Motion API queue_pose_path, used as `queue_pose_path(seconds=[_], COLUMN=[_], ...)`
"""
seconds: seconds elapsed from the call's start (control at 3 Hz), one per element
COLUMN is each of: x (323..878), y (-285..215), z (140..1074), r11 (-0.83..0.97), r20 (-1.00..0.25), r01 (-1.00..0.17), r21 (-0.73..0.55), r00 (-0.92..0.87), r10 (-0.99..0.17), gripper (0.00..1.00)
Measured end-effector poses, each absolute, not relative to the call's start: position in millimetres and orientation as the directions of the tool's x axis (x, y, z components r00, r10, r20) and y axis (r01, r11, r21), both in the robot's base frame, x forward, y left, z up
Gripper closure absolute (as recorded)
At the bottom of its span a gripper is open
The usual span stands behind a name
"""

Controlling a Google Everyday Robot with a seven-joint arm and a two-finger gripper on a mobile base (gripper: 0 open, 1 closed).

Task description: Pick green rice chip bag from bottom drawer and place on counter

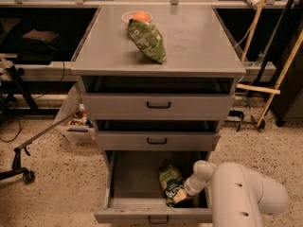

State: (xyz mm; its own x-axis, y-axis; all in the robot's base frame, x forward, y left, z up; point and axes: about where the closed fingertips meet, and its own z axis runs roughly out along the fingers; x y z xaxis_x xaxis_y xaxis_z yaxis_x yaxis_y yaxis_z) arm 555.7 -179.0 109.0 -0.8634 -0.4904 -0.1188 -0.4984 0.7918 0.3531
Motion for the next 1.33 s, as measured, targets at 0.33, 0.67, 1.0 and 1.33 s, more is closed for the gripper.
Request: queue_pose_path(seconds=[0.33,0.67,1.0,1.33], x=[555.7,572.1,594.2,608.4], y=[-179.1,-201.7,-248.8,-276.8], z=[117.4,159.5,243.0,327.5], r11=[0.792,0.842,0.909,0.931], r20=[-0.119,-0.203,-0.368,-0.507], r01=[-0.498,-0.446,-0.366,-0.358], r21=[0.353,0.304,0.200,0.070], r00=[-0.863,-0.894,-0.888,-0.817], r10=[-0.490,-0.400,-0.276,-0.276], gripper=[0.65,0.88,1.00,1.00])
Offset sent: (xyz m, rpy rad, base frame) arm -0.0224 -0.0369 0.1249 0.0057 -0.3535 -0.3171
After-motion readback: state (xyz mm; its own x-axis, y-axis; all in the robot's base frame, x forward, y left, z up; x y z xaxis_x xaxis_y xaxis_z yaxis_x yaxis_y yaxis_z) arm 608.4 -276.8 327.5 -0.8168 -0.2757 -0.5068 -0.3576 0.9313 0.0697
